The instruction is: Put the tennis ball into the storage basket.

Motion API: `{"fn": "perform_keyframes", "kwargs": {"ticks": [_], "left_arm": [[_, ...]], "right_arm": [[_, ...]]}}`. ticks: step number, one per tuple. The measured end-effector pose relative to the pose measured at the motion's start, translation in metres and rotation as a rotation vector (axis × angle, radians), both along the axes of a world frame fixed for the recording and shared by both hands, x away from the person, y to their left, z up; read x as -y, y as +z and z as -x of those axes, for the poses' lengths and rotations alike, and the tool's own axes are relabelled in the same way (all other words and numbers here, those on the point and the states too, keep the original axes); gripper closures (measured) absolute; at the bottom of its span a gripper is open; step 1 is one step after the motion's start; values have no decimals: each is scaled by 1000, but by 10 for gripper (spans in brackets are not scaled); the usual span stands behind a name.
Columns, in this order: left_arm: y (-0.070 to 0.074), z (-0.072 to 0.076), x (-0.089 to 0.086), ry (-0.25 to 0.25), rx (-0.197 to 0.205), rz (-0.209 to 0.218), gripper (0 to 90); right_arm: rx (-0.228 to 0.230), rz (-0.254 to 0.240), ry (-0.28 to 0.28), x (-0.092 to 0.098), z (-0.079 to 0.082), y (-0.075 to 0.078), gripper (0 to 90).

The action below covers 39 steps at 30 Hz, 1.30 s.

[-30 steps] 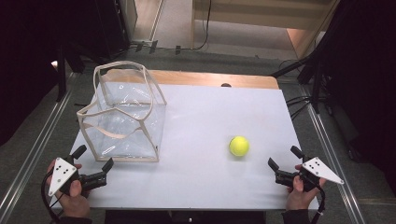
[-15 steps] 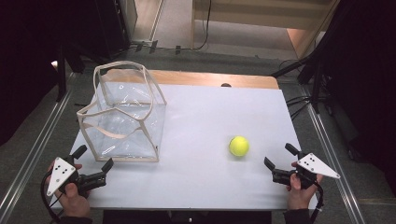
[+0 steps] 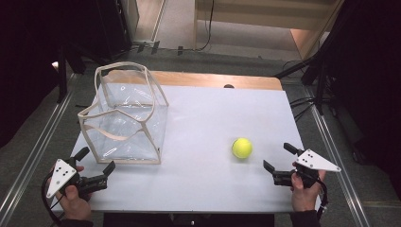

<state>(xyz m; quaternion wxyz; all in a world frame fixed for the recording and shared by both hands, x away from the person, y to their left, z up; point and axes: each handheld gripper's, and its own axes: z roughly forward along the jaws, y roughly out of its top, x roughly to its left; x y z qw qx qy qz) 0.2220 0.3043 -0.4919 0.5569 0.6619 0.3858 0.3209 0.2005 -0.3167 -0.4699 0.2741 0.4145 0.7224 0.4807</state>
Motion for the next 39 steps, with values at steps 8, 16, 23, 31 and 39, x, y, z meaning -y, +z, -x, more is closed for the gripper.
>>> {"fn": "perform_keyframes", "kwargs": {"ticks": [8,16,23,31,39], "left_arm": [[0,0,0,-2,-3,0,0],[0,0,0,-13,2,3,0],[0,0,0,-16,2,5,0],[0,0,0,-20,7,0,0],[0,1,0,-23,6,-1,0]], "right_arm": [[-36,65,37,-7,-11,12,9],[-108,111,85,-14,-26,20,10],[-166,164,122,-22,-39,20,12],[-234,222,161,-32,-52,18,20],[-292,250,174,-36,-60,15,20]]}}
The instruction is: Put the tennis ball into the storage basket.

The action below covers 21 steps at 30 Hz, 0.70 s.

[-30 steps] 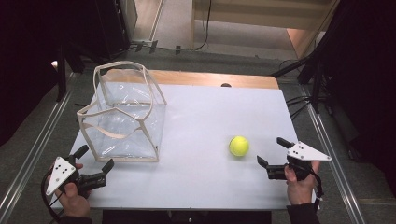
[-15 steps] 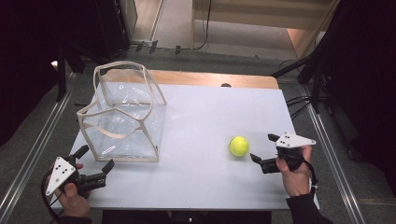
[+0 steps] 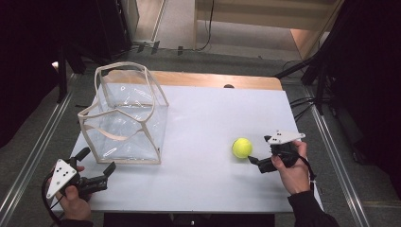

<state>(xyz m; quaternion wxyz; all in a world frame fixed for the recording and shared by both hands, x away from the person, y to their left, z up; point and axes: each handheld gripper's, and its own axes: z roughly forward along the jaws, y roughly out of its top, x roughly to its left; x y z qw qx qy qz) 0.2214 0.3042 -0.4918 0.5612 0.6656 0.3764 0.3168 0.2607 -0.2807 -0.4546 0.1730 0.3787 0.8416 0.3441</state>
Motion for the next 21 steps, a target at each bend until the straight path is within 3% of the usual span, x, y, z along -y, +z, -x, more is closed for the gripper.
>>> {"fn": "perform_keyframes", "kwargs": {"ticks": [9,21], "left_arm": [[0,0,1,-11,1,-1,0],[0,0,0,0,3,2,0]], "right_arm": [[-61,40,10,-7,-11,-2,26],[-107,95,47,-16,-23,-4,30]]}}
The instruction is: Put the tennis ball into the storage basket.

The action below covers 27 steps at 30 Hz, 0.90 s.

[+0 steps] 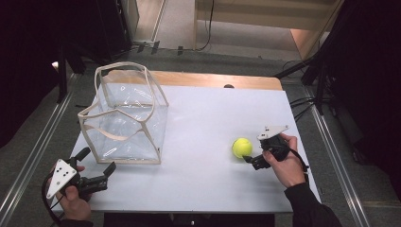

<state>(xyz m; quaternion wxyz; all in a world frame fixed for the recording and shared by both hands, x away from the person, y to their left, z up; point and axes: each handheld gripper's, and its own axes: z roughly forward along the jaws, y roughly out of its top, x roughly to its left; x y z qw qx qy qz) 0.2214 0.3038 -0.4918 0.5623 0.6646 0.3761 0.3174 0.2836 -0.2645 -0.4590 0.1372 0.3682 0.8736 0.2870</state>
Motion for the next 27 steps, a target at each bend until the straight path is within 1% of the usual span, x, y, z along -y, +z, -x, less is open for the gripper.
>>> {"fn": "perform_keyframes", "kwargs": {"ticks": [2,3,9,14,16,17,18,19,21,27], "left_arm": [[0,0,0,0,-1,1,0],[0,0,0,-2,-2,1,0],[0,0,0,5,-1,3,0],[0,0,0,3,-2,2,0],[0,0,-1,3,-2,3,0],[0,0,-1,4,-3,5,0],[0,0,-1,5,-3,6,0],[0,0,-1,5,-3,6,0],[0,0,-1,4,-3,6,0],[0,0,-1,6,-4,9,0]], "right_arm": [[-5,0,-2,-1,-1,0,30],[-11,8,5,-2,-4,-1,34],[-40,32,3,-5,-10,-3,37],[-59,39,13,-8,-16,-3,47],[-67,43,12,-10,-17,-4,51],[-78,47,12,-11,-18,-5,53],[-77,52,18,-12,-19,-6,54],[-77,52,18,-12,-19,-6,54],[-94,54,14,-13,-21,-9,69],[-120,57,22,-17,-25,-12,77]]}}
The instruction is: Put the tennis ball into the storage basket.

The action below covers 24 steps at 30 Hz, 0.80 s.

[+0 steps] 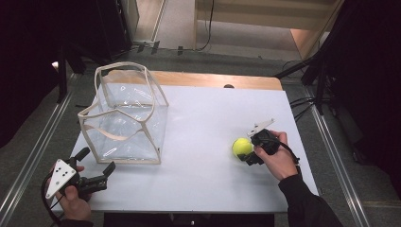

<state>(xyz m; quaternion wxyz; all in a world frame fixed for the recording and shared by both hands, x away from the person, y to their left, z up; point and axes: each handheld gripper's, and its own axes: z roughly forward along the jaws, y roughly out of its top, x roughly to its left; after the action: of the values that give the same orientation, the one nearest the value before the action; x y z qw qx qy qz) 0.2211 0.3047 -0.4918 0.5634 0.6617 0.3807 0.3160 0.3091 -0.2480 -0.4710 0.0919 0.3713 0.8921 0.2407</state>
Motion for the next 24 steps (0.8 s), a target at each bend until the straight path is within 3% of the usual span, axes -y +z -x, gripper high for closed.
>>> {"fn": "perform_keyframes", "kwargs": {"ticks": [24], "left_arm": [[0,0,0,0,-2,5,0]], "right_arm": [[-48,26,7,-14,-13,-11,129]]}}
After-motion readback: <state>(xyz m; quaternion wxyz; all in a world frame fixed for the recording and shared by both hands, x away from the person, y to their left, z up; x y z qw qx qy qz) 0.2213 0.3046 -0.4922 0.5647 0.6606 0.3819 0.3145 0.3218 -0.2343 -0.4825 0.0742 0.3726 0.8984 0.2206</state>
